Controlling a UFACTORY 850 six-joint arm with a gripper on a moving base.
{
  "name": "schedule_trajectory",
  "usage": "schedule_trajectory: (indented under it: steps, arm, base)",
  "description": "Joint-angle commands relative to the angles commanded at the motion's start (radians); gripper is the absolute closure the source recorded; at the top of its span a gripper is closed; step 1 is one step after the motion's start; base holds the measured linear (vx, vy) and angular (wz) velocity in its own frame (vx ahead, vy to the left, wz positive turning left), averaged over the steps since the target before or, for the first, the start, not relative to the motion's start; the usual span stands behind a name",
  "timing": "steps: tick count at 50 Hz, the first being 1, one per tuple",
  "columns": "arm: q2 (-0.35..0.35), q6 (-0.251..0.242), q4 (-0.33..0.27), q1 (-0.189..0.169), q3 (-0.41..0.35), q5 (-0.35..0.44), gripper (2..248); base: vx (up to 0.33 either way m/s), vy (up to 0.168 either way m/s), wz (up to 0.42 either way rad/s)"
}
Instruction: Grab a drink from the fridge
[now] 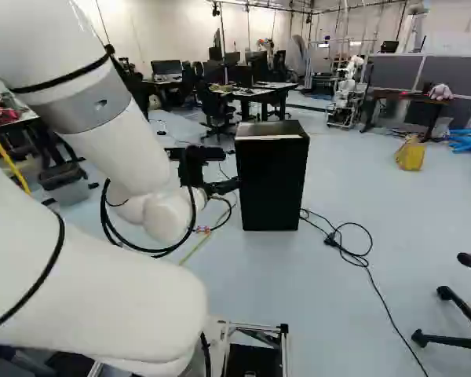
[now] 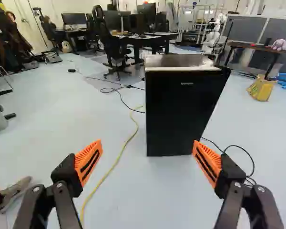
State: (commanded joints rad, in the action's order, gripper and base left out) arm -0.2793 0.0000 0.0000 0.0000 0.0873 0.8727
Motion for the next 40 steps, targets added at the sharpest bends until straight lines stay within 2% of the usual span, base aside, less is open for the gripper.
schedule_trajectory:
  steps: [40]
  arm:
    - [0.0,0.0,0.0,0.0,0.0,0.0,3]
  base:
    - [0.0,0.0,0.0]
